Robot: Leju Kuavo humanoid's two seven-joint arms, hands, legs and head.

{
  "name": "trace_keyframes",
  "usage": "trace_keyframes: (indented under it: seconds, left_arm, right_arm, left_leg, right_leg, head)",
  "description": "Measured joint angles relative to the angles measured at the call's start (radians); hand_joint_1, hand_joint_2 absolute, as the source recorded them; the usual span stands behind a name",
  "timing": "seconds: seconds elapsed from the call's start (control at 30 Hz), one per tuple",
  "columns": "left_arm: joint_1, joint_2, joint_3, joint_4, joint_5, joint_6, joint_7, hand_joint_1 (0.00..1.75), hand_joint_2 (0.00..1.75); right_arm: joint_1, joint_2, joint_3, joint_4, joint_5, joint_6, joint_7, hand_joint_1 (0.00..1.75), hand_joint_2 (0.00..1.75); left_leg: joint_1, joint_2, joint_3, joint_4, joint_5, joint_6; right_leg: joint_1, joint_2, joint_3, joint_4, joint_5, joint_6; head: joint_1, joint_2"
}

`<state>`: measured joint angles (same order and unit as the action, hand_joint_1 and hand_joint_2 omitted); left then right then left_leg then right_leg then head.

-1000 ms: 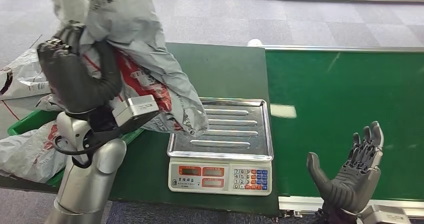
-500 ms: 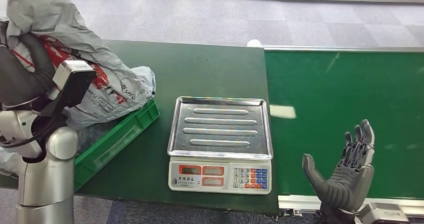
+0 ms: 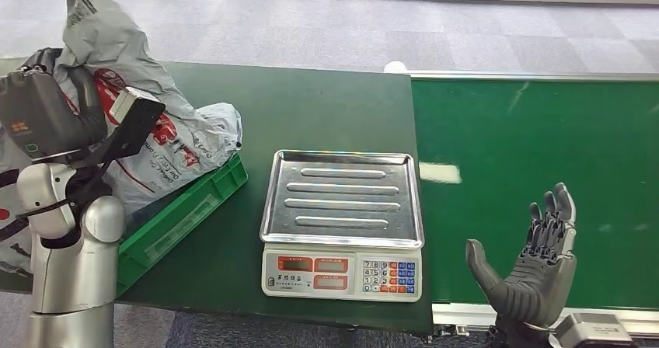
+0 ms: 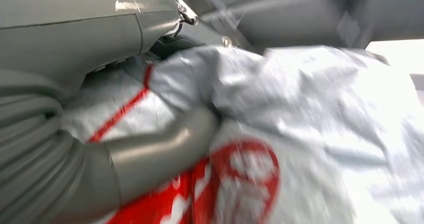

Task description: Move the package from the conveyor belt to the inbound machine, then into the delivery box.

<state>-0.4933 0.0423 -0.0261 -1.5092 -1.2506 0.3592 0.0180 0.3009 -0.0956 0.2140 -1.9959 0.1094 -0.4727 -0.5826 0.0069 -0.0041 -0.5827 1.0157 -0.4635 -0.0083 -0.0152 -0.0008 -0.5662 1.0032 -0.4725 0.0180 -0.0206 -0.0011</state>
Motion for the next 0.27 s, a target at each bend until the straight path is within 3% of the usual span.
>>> trace_keyframes:
  seconds: [0.13, 0.27]
  left_arm:
    - [0.001, 0.015, 0.026, 0.153, -0.024, 0.046, 0.001, 0.0, 1.75]
    - [0.015, 0.019, 0.055, 0.207, -0.047, 0.11, 0.003, 0.0, 1.75]
  right_arm:
    - [-0.005, 0.003, 0.0, 0.0, 0.012, 0.037, 0.011, 0.0, 1.75]
    - [-0.005, 0.006, 0.0, 0.0, 0.025, 0.07, 0.024, 0.0, 1.75]
  left_leg:
    - [0.0, 0.0, 0.0, 0.0, 0.001, -0.001]
    - [0.001, 0.0, -0.001, 0.0, 0.001, -0.001]
  right_leg:
    - [0.0, 0.001, -0.001, 0.001, 0.001, -0.001]
    - [0.0, 0.001, -0.001, 0.001, 0.001, -0.001]
  head:
    - [0.0, 0.0]
    - [0.0, 0.0]
